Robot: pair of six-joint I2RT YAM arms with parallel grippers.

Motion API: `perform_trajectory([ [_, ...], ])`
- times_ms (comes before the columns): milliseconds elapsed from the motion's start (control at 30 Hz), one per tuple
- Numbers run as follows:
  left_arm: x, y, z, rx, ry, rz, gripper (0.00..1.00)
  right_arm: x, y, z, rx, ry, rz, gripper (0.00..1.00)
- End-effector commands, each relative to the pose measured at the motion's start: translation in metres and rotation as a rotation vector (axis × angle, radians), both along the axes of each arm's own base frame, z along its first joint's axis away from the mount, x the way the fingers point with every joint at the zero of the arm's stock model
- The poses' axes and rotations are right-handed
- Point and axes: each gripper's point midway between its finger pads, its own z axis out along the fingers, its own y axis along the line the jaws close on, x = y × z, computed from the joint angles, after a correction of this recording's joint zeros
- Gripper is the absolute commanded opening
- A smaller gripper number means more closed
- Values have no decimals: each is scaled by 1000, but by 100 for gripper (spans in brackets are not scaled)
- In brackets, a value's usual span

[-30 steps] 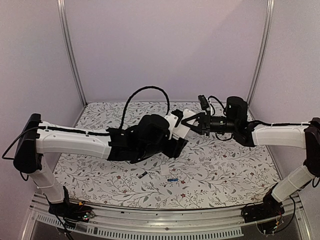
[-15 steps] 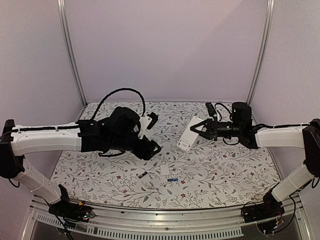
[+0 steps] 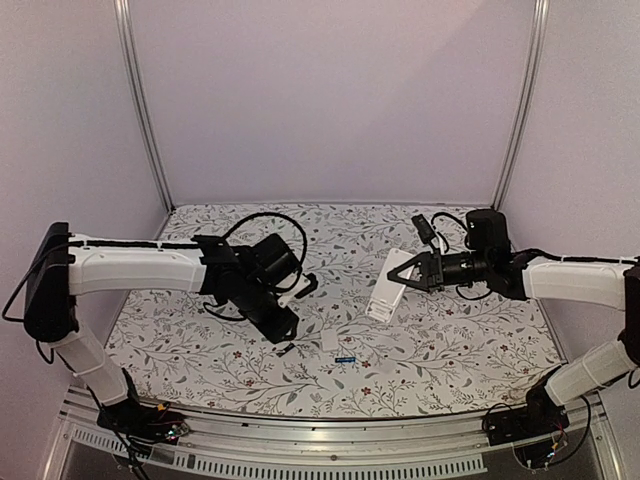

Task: Load the batteries into the remote control
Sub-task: Pick up the battery from the center of the board.

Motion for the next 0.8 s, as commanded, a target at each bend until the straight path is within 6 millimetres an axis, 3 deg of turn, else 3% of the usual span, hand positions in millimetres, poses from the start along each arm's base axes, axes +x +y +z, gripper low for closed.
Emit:
perform_trajectory([
  [0, -8, 3, -19, 93, 74, -58, 43, -8, -6, -6, -38, -30, 10, 0],
  [233, -6, 1, -44, 173, 96, -85, 40, -11, -7, -8, -40, -22, 16, 0],
  [767, 0, 5, -74, 250, 114, -108, 26, -10, -7, -10, -45, -4, 17, 0],
])
